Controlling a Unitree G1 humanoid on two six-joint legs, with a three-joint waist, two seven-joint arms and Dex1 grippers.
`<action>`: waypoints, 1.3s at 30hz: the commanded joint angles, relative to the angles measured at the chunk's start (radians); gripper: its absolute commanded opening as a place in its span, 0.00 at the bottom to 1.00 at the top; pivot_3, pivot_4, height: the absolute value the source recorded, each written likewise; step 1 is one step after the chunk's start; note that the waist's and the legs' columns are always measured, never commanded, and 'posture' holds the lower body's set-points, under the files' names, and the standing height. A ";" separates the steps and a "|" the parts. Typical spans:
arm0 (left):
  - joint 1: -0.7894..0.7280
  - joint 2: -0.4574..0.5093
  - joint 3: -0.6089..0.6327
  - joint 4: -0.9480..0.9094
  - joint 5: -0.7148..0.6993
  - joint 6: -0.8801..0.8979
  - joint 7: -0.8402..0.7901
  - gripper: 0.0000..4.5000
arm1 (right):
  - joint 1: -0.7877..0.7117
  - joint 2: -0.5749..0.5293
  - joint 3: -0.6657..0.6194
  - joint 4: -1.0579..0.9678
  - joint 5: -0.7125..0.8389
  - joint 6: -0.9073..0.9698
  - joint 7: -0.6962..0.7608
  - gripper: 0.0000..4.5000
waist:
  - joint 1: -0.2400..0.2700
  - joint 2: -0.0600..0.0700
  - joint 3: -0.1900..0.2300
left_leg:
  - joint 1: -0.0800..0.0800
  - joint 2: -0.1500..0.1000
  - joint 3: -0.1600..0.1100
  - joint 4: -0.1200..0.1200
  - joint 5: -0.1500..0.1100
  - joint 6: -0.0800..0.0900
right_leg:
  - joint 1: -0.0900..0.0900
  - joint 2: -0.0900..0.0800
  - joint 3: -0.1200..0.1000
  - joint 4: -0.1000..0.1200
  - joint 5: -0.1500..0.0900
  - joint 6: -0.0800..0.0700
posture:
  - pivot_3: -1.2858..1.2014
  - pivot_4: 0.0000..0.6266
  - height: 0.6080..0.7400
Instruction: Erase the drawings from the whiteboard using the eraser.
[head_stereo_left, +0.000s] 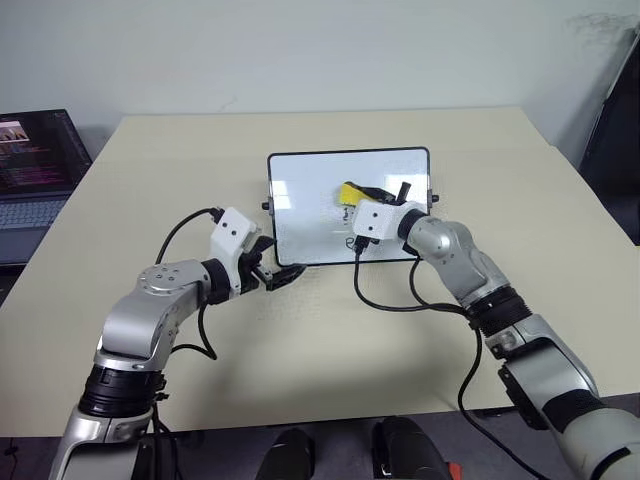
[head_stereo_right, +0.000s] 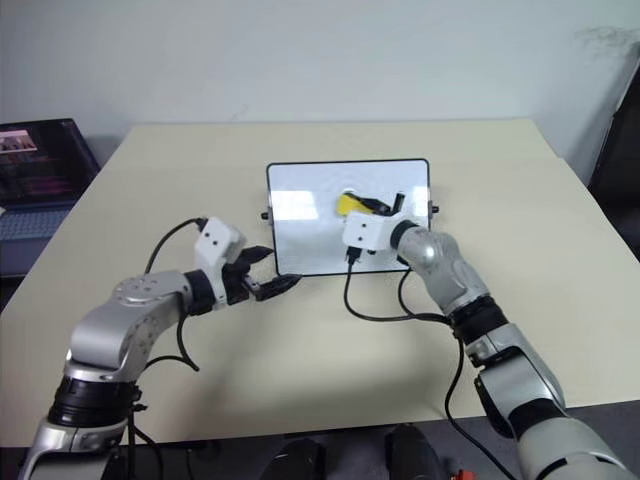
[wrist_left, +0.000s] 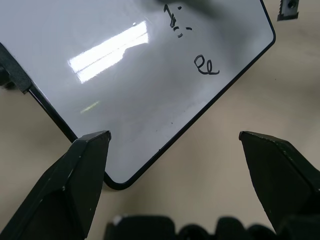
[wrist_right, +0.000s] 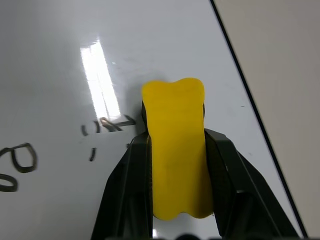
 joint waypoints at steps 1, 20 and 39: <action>-0.015 0.004 0.015 -0.032 -0.005 -0.008 0.003 1.00 | 0.015 -0.035 0.016 -0.030 -0.006 0.031 0.086 0.24 | 0.000 0.000 0.000 | 0.000 0.000 0.000 0.000 0.000 0.000 | 0.000 0.000 0.000 0.000 0.000 0.000 | 0.52 0.24 1.00; -0.014 -0.002 0.012 -0.039 -0.007 -0.005 0.008 1.00 | 0.010 -0.016 -0.086 -0.188 0.080 0.062 0.102 0.24 | -0.002 0.000 0.000 | 0.001 0.000 -0.001 0.001 0.000 0.000 | 0.000 0.000 0.000 0.002 0.000 0.000 | 0.52 0.24 1.00; -0.011 -0.002 0.011 -0.048 -0.012 -0.003 0.013 1.00 | -0.003 -0.043 0.022 -0.019 0.016 0.089 0.194 0.24 | -0.007 0.000 0.000 | 0.001 0.000 -0.001 0.001 -0.001 0.002 | 0.001 0.000 0.000 0.002 0.000 0.000 | 0.52 0.24 1.00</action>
